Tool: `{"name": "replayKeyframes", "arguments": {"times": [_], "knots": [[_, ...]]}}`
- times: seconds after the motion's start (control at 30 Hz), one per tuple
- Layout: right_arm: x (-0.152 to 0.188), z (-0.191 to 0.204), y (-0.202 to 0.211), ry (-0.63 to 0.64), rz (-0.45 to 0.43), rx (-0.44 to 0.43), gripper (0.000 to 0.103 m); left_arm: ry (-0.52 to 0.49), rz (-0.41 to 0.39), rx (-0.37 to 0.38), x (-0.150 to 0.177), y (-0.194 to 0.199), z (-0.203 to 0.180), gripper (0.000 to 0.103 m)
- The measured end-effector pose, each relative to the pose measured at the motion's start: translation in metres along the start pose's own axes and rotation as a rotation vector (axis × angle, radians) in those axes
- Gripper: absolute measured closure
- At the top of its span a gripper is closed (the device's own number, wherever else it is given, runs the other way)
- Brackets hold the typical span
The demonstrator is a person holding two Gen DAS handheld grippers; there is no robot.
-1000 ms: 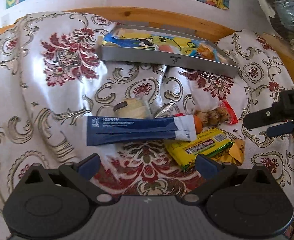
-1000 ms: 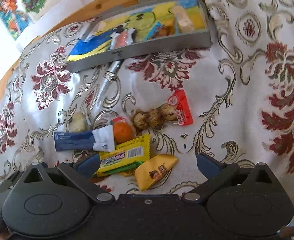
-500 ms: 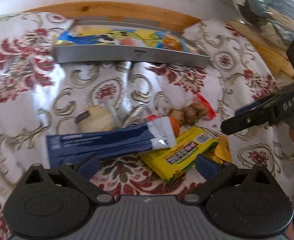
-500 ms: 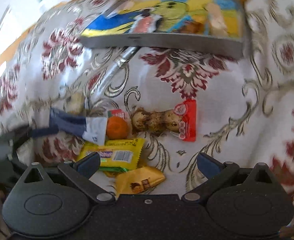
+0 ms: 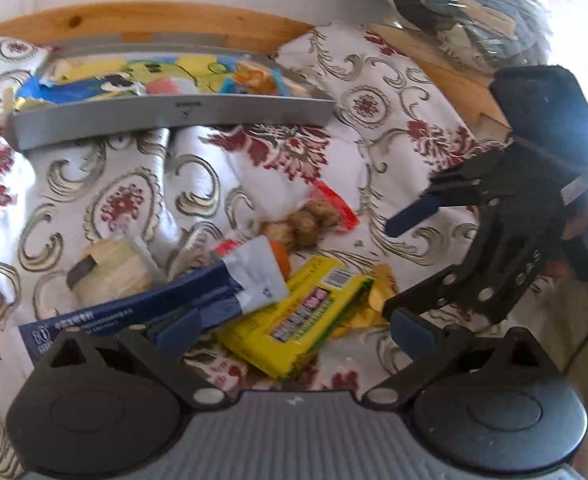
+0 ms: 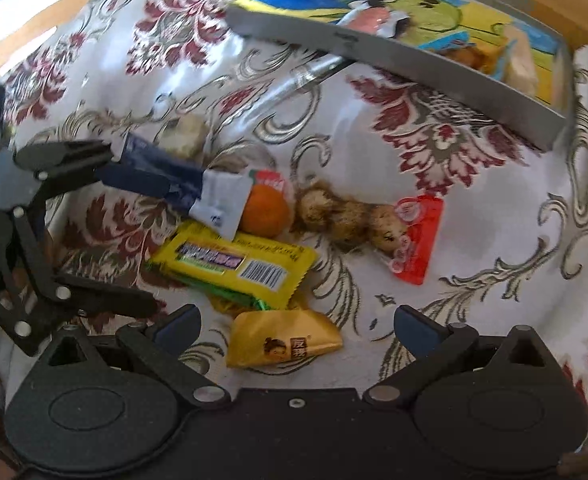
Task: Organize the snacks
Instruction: 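Grasp the yellow wafer bar with the left tool while the right tool grasps the gold pouch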
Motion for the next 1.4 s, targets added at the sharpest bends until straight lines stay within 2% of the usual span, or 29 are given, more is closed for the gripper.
{"name": "replayKeyframes", "arguments": {"times": [0.17,0.3,0.57,0.73,0.83,1.03,1.13,1.4], "knots": [[0.001,0.006,-0.007,0.047,0.025,-0.004,0.001,0.081,0.053,0.107,0.002,-0.002,0.006,0.001],[0.003,0.009,-0.015,0.079,0.055,0.011,0.004,0.111,0.071,0.105,0.006,-0.013,0.013,0.001],[0.007,0.014,-0.023,0.112,0.085,0.018,0.008,0.019,0.053,0.074,-0.002,-0.034,0.014,0.001],[0.006,0.010,-0.023,0.097,0.084,0.027,0.013,-0.024,0.067,0.118,-0.005,-0.043,0.012,0.001],[0.005,0.010,-0.024,0.100,0.083,0.033,0.015,-0.029,0.099,0.160,-0.003,-0.046,0.008,0.007],[0.004,0.012,-0.027,0.117,0.086,0.048,0.017,-0.072,0.106,0.124,0.003,-0.045,0.004,0.023],[0.004,0.010,-0.027,0.112,0.083,0.052,0.019,-0.087,0.106,0.090,0.006,-0.043,0.003,0.035],[0.004,0.009,-0.028,0.114,0.081,0.068,0.021,-0.034,0.182,0.008,0.013,-0.030,-0.011,0.040]]}}
Point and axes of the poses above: each gripper's, at about its wrist camera, not at the fingertips, and y roughly against the way its jaws point, z to its left, x to its underside, the point moved 7 cm from there along -y, roughly the way its jaws point, and after that the axes turned 7 degrees about -x, right-handed, at the moved point
